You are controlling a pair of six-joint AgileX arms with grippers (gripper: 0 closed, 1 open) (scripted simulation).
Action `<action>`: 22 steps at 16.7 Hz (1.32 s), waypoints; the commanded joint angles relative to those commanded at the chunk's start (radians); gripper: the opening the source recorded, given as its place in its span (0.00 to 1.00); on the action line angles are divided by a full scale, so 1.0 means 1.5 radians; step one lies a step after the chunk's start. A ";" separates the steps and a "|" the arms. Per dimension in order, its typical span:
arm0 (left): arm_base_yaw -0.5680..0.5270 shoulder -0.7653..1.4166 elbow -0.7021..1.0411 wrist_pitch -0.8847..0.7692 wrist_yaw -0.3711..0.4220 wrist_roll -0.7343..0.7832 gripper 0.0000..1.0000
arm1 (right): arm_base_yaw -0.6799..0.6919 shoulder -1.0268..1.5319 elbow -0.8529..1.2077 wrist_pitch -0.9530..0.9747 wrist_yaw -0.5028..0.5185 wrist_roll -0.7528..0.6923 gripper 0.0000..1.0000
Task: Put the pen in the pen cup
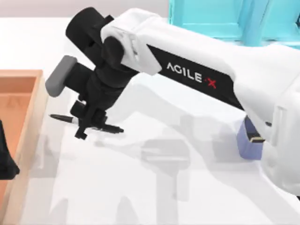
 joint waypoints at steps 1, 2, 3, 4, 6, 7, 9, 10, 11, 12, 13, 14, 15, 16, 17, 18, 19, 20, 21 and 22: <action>0.000 0.000 0.000 0.000 0.000 0.000 1.00 | 0.017 -0.042 -0.032 -0.003 0.004 0.013 0.00; 0.000 0.000 0.000 0.000 0.000 0.000 1.00 | 0.034 -0.082 -0.063 -0.007 0.008 0.026 0.00; 0.000 0.000 0.000 0.000 0.000 0.000 1.00 | 0.050 -0.119 -0.093 -0.011 0.012 0.039 0.00; 0.000 0.000 0.000 0.000 0.000 0.000 1.00 | 0.064 -0.150 -0.120 -0.015 0.015 0.051 0.00; 0.000 0.000 0.000 0.000 0.000 0.000 1.00 | 0.084 -0.191 -0.160 -0.021 0.019 0.070 0.00; 0.000 0.000 0.000 0.000 0.000 0.000 1.00 | 0.088 -0.201 -0.170 -0.022 0.020 0.075 0.00; 0.000 0.000 0.000 0.000 0.000 0.000 1.00 | 0.090 -0.204 -0.172 -0.023 0.020 0.077 0.00; 0.000 0.000 0.000 0.000 0.000 0.000 1.00 | 0.090 -0.204 -0.172 -0.023 0.020 0.077 0.00; 0.000 0.000 0.000 0.000 0.000 0.000 1.00 | 0.087 -0.202 -0.170 -0.022 0.018 0.077 0.00; 0.000 0.000 0.000 0.000 0.000 0.000 1.00 | 0.087 -0.202 -0.170 -0.022 0.018 0.077 0.00; 0.000 0.000 0.000 0.000 0.000 0.000 1.00 | 0.084 -0.202 -0.174 -0.020 0.012 0.074 0.00; 0.000 0.000 0.000 0.000 0.000 0.000 1.00 | 0.077 -0.204 -0.184 -0.014 -0.001 0.067 0.00; 0.000 0.000 0.000 0.000 0.000 0.000 1.00 | 0.066 -0.207 -0.199 -0.006 -0.021 0.057 0.00; 0.000 0.000 0.000 0.000 0.000 0.000 1.00 | 0.052 -0.210 -0.218 0.004 -0.047 0.044 0.00; 0.000 0.000 0.000 0.000 0.000 0.000 1.00 | 0.034 -0.213 -0.240 0.016 -0.080 0.029 0.00; 0.000 0.000 0.000 0.000 0.000 0.000 1.00 | 0.014 -0.216 -0.265 0.029 -0.119 0.012 0.00; 0.000 0.000 0.000 0.000 0.000 0.000 1.00 | -0.009 -0.219 -0.293 0.043 -0.165 -0.008 0.00; 0.000 0.000 0.000 0.000 0.000 0.000 1.00 | -0.035 -0.221 -0.321 0.058 -0.219 -0.031 0.00; 0.000 0.000 0.000 0.000 0.000 0.000 1.00 | -0.063 -0.223 -0.350 0.073 -0.280 -0.056 0.00; 0.000 0.000 0.000 0.000 0.000 0.000 1.00 | -0.093 -0.225 -0.379 0.089 -0.347 -0.083 0.00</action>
